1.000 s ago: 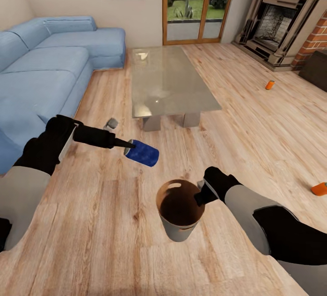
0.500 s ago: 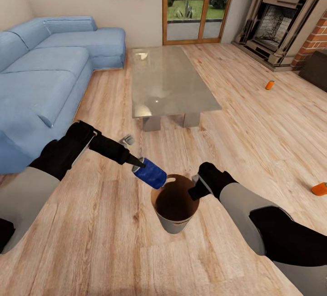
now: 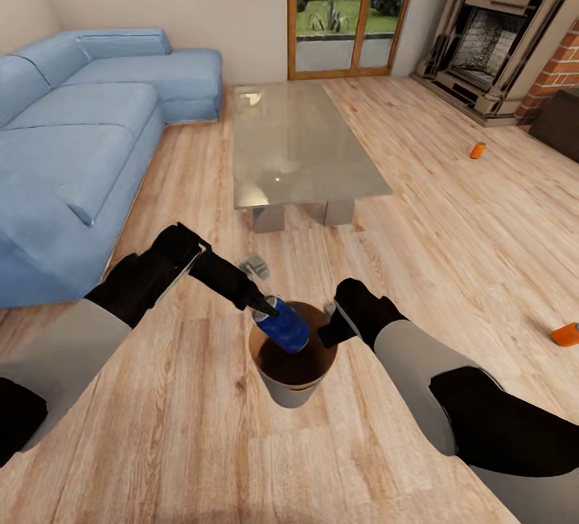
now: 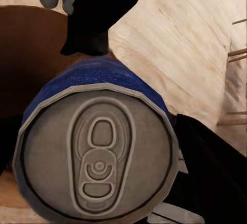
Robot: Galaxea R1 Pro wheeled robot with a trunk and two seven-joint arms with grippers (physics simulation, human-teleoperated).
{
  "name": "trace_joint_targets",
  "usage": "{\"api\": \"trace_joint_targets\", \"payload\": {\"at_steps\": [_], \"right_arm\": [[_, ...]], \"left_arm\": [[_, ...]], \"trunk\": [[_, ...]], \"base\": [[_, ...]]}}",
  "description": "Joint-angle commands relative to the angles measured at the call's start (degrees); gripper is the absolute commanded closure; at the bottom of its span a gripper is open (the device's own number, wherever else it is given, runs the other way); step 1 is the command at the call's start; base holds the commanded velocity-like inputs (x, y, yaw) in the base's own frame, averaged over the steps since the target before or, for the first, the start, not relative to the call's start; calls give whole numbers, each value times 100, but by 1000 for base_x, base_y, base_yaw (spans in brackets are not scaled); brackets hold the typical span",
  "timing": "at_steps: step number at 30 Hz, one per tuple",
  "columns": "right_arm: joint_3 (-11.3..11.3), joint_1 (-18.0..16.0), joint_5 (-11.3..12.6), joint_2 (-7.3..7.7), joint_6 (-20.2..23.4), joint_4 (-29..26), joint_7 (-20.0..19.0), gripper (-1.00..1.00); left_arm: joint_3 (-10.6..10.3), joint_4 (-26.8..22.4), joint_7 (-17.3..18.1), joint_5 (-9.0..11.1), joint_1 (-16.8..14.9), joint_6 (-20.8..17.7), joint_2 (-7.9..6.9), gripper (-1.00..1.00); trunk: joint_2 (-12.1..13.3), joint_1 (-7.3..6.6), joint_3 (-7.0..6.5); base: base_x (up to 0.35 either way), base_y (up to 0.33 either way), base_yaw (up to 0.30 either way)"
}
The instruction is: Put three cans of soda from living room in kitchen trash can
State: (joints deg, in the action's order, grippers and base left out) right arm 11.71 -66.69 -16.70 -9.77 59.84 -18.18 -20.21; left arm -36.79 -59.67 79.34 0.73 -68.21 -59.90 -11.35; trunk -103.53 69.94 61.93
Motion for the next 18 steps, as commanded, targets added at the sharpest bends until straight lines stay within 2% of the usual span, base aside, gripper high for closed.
{"api": "trace_joint_targets", "payload": {"at_steps": [1,3,8,9,11,12,13,14,18], "right_arm": [[-15,-1,116,-2,16,-15,-9,100],[-13,-2,118,-5,16,-106,-12,100],[-11,-2,122,-14,16,-311,-17,100],[-11,-2,123,-21,16,-388,-22,100],[-9,-2,123,-23,16,-434,-23,100],[-7,-2,125,-23,16,-478,-25,100],[-6,-2,126,-23,16,-490,-27,100],[-4,-1,128,-23,16,-517,-31,100],[-3,-1,124,-23,16,-540,-35,100]], "left_arm": [[-59,7,-89,20,5,-10,13,100],[-194,23,-363,21,19,-10,80,100],[-284,110,-795,16,32,-10,282,100],[-357,155,-946,15,34,-10,384,100],[-425,174,-1023,18,35,-10,456,100],[-494,193,-1134,18,35,-10,579,100],[-510,204,-1179,17,35,-10,630,100],[-546,307,-1334,16,36,-10,784,100],[-612,620,-1622,21,42,-10,978,100]], "trunk": [[0,-1,-1],[0,-1,-1],[0,-1,-1],[0,-1,-1],[0,-1,-1],[0,-1,-1],[0,-1,-1],[0,-1,-1],[0,-1,-1]], "base": [[0,0,0],[0,0,0],[0,0,0],[0,0,0],[0,0,0],[0,0,0],[0,0,0],[0,0,0],[0,0,0]]}}
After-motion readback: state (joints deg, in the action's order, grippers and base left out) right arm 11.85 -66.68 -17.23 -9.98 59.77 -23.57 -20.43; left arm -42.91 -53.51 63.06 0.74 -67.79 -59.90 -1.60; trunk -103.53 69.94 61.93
